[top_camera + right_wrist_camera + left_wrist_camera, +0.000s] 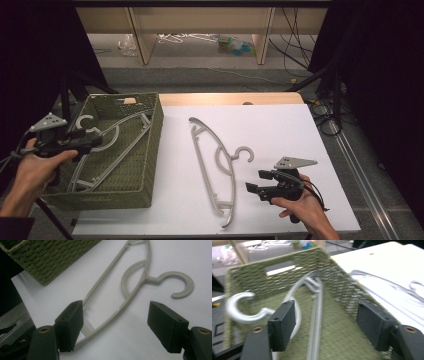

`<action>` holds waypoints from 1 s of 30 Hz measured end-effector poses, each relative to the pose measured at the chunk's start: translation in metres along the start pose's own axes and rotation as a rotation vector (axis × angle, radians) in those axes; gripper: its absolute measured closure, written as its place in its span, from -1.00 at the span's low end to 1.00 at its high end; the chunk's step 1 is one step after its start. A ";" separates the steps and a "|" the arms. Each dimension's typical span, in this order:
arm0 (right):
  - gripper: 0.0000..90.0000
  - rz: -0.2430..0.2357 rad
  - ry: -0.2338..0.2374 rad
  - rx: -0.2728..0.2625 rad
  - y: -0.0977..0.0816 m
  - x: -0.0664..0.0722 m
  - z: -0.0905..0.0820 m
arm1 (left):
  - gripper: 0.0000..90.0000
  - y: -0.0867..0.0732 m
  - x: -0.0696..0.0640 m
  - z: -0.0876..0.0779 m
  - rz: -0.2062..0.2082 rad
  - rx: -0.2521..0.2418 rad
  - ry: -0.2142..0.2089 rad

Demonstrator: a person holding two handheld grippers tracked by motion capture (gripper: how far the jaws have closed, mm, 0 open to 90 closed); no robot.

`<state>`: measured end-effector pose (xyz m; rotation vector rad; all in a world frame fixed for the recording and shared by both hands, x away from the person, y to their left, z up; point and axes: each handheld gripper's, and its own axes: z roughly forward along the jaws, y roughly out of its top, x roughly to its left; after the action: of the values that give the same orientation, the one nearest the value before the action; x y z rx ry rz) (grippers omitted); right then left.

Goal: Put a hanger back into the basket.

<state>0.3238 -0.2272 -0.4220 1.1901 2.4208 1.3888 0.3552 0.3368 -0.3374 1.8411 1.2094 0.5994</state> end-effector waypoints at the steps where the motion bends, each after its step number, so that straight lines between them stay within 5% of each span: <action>1: -0.34 0.002 -0.002 -0.002 0.000 0.000 0.000 | -0.33 -0.001 -0.010 -0.001 0.007 -0.012 -0.023; 7: -0.34 0.017 -0.012 -0.014 -0.001 -0.002 0.000 | -0.42 -0.003 -0.052 -0.003 0.009 -0.104 -0.126; 16: -0.41 0.016 -0.006 -0.032 -0.002 -0.003 0.004 | -0.50 -0.012 -0.128 0.022 0.077 -0.105 -0.287; 19: -0.43 0.030 0.000 -0.031 -0.003 -0.003 0.004 | -0.50 -0.019 -0.151 0.030 0.070 -0.116 -0.334; 23: -0.46 0.024 -0.015 -0.047 -0.003 -0.004 0.005 | -0.52 -0.030 -0.169 0.041 0.088 -0.098 -0.393; 30: -0.51 0.036 -0.013 -0.030 -0.005 -0.004 0.009 | -0.56 -0.049 -0.191 0.053 0.120 -0.089 -0.426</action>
<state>0.3276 -0.2251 -0.4317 1.2372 2.3725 1.4174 0.2901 0.1530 -0.3972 1.8543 0.7824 0.2964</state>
